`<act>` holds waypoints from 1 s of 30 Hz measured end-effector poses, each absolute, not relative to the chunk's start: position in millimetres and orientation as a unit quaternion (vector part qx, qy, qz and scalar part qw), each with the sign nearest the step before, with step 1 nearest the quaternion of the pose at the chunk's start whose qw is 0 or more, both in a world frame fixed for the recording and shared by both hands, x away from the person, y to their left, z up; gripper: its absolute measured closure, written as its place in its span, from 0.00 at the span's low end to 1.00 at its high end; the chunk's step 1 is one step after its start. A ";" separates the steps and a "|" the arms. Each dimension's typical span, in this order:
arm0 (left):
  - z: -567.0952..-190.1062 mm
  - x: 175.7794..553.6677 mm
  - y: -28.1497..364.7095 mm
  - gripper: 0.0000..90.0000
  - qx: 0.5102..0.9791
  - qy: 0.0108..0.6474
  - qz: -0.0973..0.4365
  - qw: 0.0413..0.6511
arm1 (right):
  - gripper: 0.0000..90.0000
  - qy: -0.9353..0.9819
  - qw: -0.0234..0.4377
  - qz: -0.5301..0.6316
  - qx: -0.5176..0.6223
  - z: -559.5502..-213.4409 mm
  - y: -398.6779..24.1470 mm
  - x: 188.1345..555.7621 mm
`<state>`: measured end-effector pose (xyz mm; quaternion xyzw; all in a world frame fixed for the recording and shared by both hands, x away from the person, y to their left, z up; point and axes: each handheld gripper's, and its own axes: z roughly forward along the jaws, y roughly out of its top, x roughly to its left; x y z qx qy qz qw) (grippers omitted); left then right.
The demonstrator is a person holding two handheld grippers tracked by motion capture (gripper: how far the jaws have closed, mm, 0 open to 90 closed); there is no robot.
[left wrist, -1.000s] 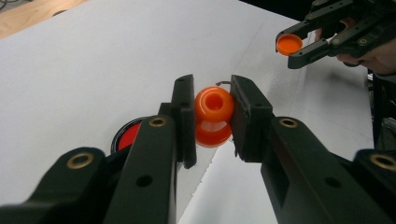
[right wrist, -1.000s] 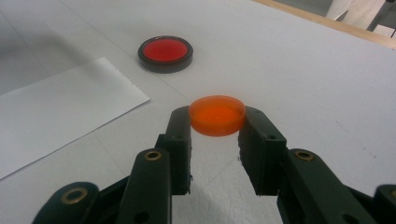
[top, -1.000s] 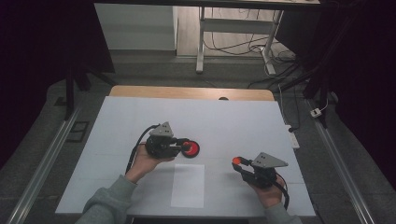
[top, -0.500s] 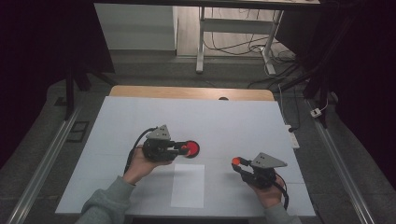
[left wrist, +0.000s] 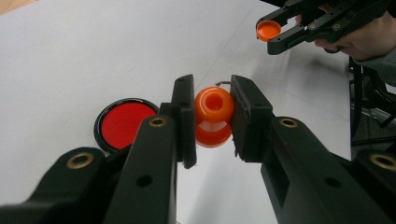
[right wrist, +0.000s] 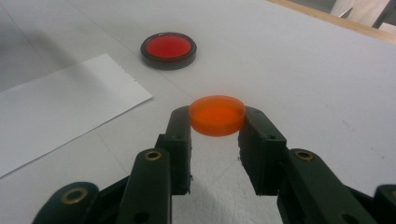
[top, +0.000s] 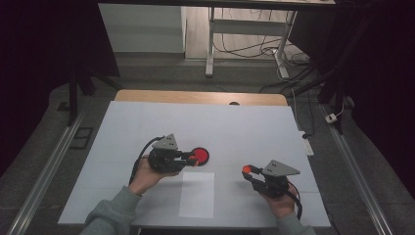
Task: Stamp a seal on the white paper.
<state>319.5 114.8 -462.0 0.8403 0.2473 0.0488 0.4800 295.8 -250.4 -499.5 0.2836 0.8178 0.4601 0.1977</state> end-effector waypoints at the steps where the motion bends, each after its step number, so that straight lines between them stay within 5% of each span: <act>1: -462.2 319.4 114.8 0.80 0.841 0.247 0.049 0.479 | 0.72 0.820 0.197 0.458 0.282 -499.7 -250.4 295.9; 30: -477.3 309.4 104.7 0.80 0.858 0.234 0.025 0.456 | 0.72 0.822 0.195 0.456 0.279 -500.5 -246.3 296.9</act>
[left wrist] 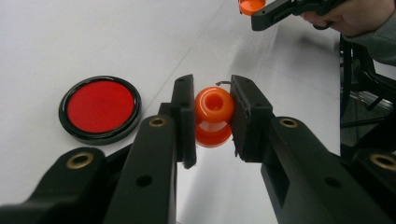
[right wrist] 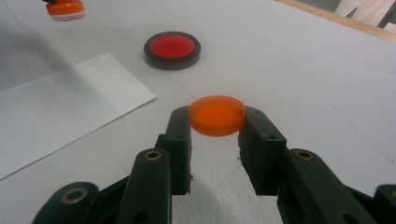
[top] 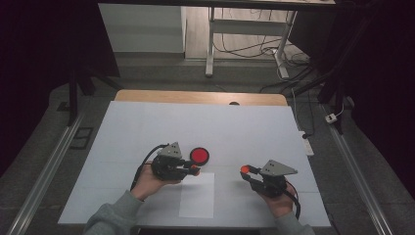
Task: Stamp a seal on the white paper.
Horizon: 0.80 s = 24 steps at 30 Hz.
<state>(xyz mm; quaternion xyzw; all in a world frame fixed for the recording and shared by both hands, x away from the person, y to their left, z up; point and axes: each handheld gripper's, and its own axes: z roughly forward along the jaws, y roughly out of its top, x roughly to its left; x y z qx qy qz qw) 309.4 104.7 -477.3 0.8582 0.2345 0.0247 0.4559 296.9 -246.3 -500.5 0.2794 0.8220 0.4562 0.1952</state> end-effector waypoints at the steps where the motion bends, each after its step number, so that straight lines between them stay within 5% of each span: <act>1: -478.2 308.6 104.2 0.80 0.858 0.235 0.024 0.455 | 0.72 0.823 0.196 0.454 0.280 -500.4 -246.8 296.6; 24: -493.7 302.1 98.5 0.80 0.867 0.233 0.017 0.441 | 0.72 0.823 0.197 0.455 0.278 -500.4 -247.2 296.9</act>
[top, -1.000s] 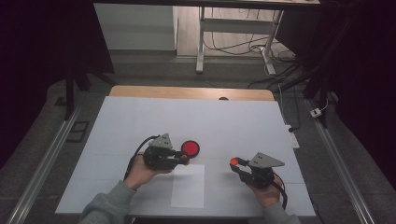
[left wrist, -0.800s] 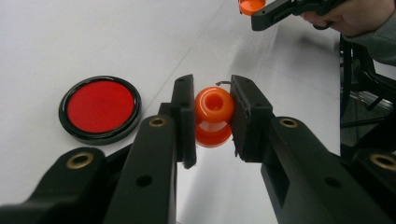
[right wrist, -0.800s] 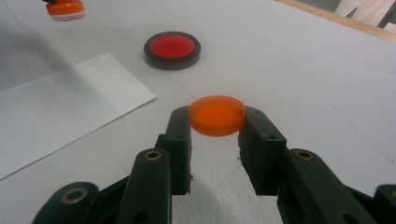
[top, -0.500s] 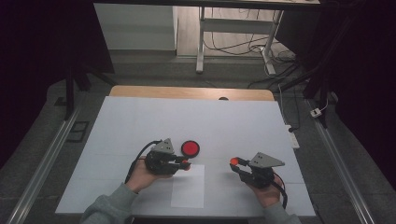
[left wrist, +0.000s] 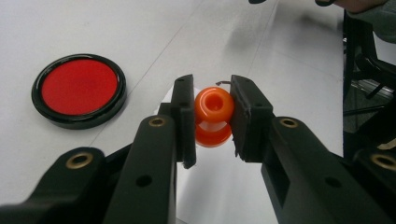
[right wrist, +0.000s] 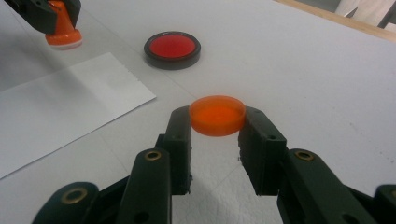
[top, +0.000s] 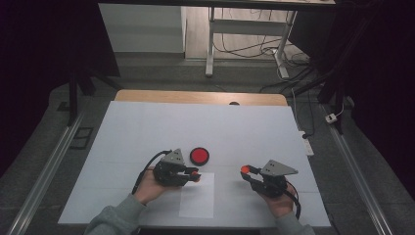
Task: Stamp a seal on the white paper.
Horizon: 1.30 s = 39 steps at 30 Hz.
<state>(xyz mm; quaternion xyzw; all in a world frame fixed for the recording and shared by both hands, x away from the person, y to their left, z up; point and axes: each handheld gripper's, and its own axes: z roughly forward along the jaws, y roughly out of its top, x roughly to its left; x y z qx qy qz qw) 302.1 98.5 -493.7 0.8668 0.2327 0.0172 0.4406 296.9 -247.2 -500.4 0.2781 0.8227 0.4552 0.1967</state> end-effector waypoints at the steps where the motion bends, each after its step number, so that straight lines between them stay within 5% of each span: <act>1: -495.0 301.9 97.8 0.80 0.866 0.234 0.016 0.441 | 0.72 0.822 0.195 0.457 0.278 -500.6 -247.2 297.1; 39: -521.5 301.7 84.7 0.80 0.887 0.231 0.023 0.400 | 0.72 0.825 0.189 0.454 0.276 -502.7 -245.7 297.6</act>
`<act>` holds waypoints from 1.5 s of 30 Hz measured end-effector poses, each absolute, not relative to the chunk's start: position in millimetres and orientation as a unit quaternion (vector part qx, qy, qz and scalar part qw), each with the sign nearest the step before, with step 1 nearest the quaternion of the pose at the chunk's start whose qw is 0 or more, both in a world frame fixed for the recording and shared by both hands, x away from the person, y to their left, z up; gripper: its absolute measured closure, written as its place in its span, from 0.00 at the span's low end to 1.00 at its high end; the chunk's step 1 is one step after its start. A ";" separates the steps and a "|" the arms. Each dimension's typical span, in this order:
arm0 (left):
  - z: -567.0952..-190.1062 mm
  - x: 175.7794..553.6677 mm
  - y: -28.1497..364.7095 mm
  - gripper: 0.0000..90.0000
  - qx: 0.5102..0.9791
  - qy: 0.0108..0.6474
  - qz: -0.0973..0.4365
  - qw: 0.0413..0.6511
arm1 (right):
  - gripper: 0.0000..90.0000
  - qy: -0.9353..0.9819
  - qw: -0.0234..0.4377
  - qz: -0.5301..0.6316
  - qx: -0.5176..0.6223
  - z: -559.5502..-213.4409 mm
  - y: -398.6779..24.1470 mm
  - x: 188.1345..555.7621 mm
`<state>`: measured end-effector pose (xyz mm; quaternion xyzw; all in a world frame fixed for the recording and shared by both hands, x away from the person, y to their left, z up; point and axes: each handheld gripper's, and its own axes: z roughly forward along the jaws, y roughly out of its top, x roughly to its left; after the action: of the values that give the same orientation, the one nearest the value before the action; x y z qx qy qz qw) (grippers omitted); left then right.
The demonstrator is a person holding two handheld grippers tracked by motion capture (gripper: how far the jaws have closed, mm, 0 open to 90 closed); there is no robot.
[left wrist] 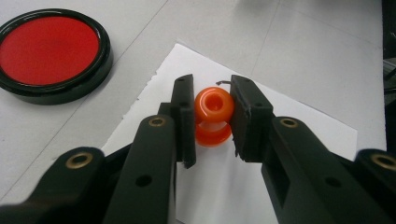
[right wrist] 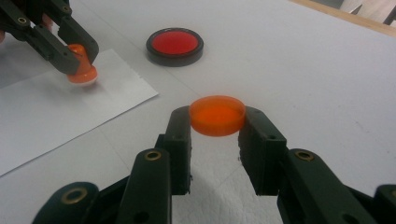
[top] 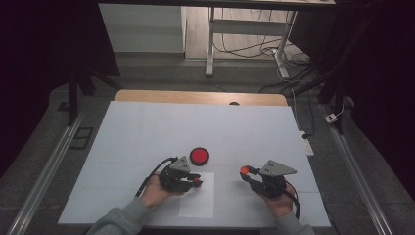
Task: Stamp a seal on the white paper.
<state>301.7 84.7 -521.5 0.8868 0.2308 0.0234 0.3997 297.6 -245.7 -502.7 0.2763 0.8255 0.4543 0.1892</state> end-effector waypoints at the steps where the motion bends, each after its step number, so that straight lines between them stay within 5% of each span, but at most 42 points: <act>1: -521.6 301.4 84.5 0.80 0.887 0.231 0.024 0.399 | 0.71 0.826 0.189 0.454 0.276 -502.7 -245.7 297.5; 45: -534.5 284.0 78.8 0.81 0.885 0.223 0.082 0.400 | 0.71 0.825 0.189 0.455 0.277 -502.1 -244.9 296.4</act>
<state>284.0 78.8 -534.5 0.8851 0.2229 0.0825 0.4002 296.4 -244.9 -502.1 0.2775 0.8246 0.4554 0.1887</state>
